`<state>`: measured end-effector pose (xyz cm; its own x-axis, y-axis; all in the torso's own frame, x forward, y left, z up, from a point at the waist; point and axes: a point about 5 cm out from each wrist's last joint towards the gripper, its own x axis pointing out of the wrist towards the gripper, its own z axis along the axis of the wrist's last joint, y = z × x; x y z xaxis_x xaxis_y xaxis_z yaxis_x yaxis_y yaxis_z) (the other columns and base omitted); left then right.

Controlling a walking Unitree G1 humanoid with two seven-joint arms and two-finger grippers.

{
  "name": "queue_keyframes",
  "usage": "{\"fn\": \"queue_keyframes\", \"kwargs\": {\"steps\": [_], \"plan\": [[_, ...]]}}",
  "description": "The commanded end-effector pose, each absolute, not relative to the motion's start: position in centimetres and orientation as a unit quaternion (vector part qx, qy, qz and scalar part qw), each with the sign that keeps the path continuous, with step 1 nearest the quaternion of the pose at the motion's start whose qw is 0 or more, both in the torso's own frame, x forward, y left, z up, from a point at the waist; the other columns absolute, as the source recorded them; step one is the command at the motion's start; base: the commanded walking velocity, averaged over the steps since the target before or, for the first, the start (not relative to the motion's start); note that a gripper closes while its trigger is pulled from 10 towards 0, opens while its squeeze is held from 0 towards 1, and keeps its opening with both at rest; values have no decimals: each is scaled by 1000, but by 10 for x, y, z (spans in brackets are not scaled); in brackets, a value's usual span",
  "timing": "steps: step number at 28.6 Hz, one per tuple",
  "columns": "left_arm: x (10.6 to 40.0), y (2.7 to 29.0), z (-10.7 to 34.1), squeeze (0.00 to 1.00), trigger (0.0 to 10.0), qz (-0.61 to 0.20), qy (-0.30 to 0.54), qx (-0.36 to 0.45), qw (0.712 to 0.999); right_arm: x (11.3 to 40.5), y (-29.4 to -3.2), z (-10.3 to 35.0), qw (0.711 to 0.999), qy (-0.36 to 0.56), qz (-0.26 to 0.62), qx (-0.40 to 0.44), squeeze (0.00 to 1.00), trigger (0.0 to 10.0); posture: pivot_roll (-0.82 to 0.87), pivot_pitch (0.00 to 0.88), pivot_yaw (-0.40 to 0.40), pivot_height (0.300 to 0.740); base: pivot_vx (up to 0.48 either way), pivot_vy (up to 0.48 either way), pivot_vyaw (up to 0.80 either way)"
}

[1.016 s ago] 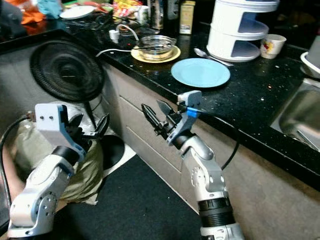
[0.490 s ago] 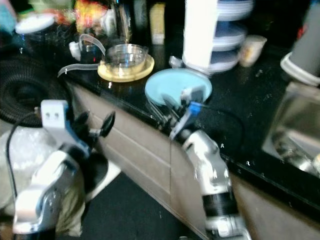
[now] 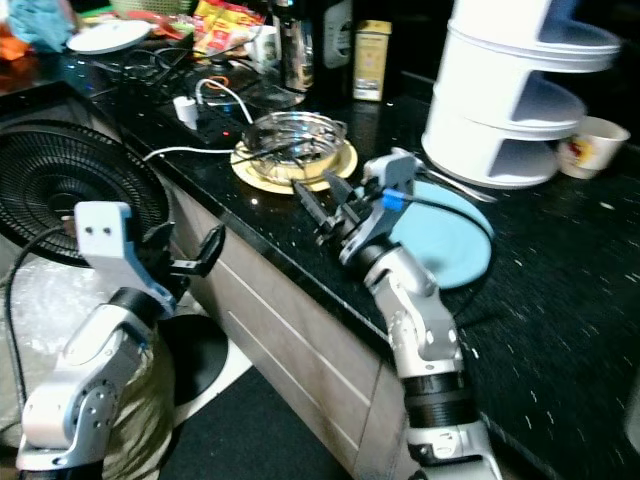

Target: Kitchen organization

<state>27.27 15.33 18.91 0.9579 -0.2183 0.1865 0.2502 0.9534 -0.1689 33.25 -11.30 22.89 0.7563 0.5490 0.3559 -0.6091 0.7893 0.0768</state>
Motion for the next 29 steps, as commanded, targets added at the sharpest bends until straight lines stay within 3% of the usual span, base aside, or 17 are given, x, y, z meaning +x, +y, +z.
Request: {"fn": "queue_keyframes", "kwargs": {"steps": [1,12,15,22,27,28,29], "plan": [[270,159,184,0,10000,-112,-72,-93,987,334,-121,238,931,-179,308,79,0,10000,52,0,-19,740,0,0,0],[269,158,183,0,10000,-118,-69,-93,986,317,-130,254,893,-198,403,-21,0,10000,48,0,-16,740,0,0,0],[269,156,183,0,10000,-121,-67,-94,986,309,-133,247,871,-171,439,-137,0,10000,46,0,-14,740,0,0,0],[269,156,182,0,10000,-124,-65,-95,986,305,-140,245,852,-153,456,-206,0,10000,42,0,-15,740,0,0,0],[268,153,182,0,10000,-130,-65,-94,985,290,-154,242,811,-108,510,-267,0,10000,41,0,-19,740,0,0,0],[268,153,182,0,10000,-133,-66,-93,985,289,-156,240,806,-99,514,-277,169,10000,41,0,-19,740,0,0,0],[268,153,183,0,10000,-134,-67,-92,984,287,-158,239,802,-91,517,-285,169,10000,41,0,-21,740,0,0,0]]}}
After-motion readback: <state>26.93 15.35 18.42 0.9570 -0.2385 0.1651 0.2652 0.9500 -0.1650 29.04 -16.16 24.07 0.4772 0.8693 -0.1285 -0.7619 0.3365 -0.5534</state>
